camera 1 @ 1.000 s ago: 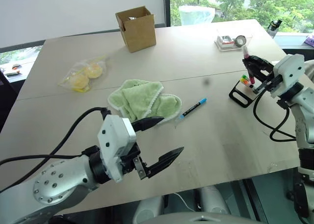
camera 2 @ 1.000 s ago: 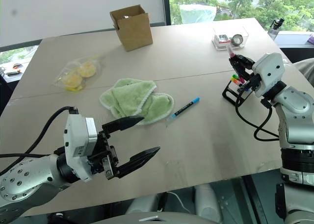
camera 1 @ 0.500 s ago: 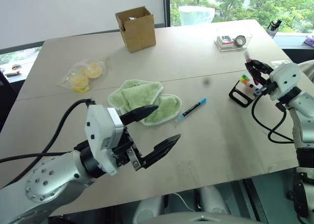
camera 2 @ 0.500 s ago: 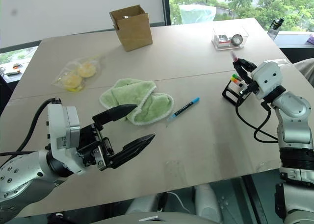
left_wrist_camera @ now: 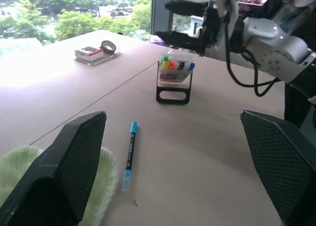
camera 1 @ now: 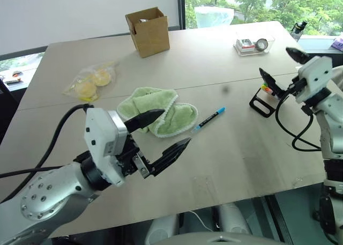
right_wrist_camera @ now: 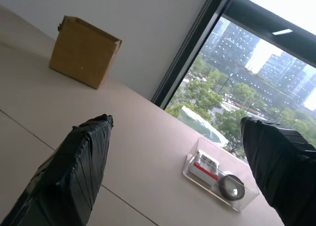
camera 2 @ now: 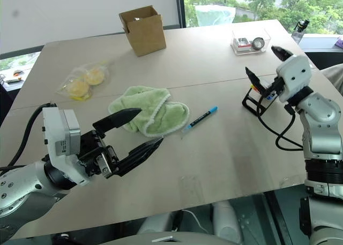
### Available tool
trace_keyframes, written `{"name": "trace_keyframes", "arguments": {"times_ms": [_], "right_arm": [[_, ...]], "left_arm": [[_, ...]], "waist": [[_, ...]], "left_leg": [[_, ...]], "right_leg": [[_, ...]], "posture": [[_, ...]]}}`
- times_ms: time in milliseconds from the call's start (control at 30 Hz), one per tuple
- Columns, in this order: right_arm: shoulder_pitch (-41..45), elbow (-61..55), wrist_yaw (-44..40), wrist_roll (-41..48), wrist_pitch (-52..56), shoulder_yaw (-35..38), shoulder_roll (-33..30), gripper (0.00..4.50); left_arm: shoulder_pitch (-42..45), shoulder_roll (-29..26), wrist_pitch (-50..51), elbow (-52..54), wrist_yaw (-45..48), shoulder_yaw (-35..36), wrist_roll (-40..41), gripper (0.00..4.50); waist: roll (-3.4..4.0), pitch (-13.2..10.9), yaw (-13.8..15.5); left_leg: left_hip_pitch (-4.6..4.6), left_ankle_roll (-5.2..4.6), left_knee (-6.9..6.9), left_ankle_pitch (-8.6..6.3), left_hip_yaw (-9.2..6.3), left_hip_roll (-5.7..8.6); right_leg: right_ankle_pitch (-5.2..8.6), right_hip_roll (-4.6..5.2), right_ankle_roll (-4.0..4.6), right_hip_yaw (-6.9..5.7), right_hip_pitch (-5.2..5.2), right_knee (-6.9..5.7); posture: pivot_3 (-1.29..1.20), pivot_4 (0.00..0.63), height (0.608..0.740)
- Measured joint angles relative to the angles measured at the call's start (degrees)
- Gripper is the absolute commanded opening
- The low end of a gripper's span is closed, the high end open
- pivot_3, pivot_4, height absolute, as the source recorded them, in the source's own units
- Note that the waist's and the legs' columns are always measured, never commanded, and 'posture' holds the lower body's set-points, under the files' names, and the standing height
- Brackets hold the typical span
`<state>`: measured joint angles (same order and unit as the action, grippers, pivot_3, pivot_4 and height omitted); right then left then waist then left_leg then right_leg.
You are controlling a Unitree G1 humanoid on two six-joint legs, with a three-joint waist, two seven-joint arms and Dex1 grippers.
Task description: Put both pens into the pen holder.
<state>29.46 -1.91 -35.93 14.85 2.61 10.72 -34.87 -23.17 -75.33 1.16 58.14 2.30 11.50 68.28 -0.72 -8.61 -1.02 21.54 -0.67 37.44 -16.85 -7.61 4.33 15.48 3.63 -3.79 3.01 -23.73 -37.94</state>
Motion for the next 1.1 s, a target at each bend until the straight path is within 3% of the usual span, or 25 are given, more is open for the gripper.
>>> {"name": "trace_keyframes", "arguments": {"times_ms": [267,367,467,567,700,800,967,1100], "right_arm": [[6.5,-15.2,7.4,12.8,30.5,-2.2,3.2,4.42],[6.1,-19.6,10.6,16.1,36.6,-5.3,8.6,4.42],[6.0,-22.5,12.2,17.4,39.0,-8.1,11.3,4.42],[6.1,-22.2,14.2,17.4,39.9,-7.8,13.1,4.42],[6.1,-21.6,15.7,16.8,41.0,-8.2,13.7,4.42],[6.0,-21.4,14.4,16.3,44.1,-10.6,10.8,4.42],[5.9,-19.8,11.5,15.3,50.1,-14.0,5.6,4.42],[5.6,-17.9,8.4,12.5,47.5,-17.5,4.2,4.42]], "left_arm": [[0.7,8.7,3.7,-0.1,-8.4,-1.6,-3.0,4.5],[20.0,23.5,7.9,-14.9,-10.0,-9.8,-9.0,4.5],[22.8,31.5,9.3,-28.5,-9.2,-10.5,-15.1,4.5],[23.0,36.4,7.5,-34.8,-4.9,-9.5,-20.6,4.5],[23.4,40.2,6.2,-35.2,-0.4,-7.6,-23.5,4.5],[22.8,46.1,6.4,-31.7,0.2,-6.9,-22.9,4.5],[26.0,61.7,6.6,-32.1,-7.8,-6.2,-24.9,4.5],[34.9,64.4,5.8,-39.1,-13.5,-5.3,-35.6,4.5]], "waist": [[-0.07,0.0,0.3],[0.28,0.3,1.0],[0.05,0.5,0.1],[0.03,0.5,-0.2],[0.03,0.5,-0.3],[0.04,0.5,-0.1],[-0.02,0.5,0.4],[-0.21,0.6,0.4]], "left_leg": [[0.02,0.0,0.0,0.0,-0.05,0.01],[-0.05,0.06,0.11,0.04,-0.02,0.03],[0.06,0.09,0.26,0.06,-0.3,0.04],[0.19,0.06,0.4,0.04,-0.26,0.12],[0.24,0.06,0.44,0.04,-0.34,0.11],[0.24,0.05,0.59,0.03,-0.35,0.11],[0.23,0.04,0.81,0.03,-0.36,0.14],[0.23,0.04,0.87,0.03,-0.37,0.18]], "right_leg": [[0.0,0.05,0.0,-0.05,0.0,0.02],[-0.07,0.03,0.08,-0.41,0.19,-0.07],[-0.12,0.05,0.09,-0.38,0.09,-0.07],[-0.15,0.32,0.03,-0.55,-0.04,-0.01],[-0.15,0.45,0.03,-0.65,-0.06,-0.02],[-0.17,0.47,0.01,-0.65,-0.01,-0.05],[-0.31,0.42,-0.07,-0.66,0.1,-0.1],[-0.34,0.38,-0.1,-0.7,0.15,-0.11]], "posture": [[0.0,0.15,0.74],[0.0,0.15,0.74],[0.0,0.15,0.74],[0.0,0.15,0.74],[0.0,0.15,0.74],[0.0,0.15,0.74],[0.0,0.15,0.74],[0.0,0.15,0.74]]}}
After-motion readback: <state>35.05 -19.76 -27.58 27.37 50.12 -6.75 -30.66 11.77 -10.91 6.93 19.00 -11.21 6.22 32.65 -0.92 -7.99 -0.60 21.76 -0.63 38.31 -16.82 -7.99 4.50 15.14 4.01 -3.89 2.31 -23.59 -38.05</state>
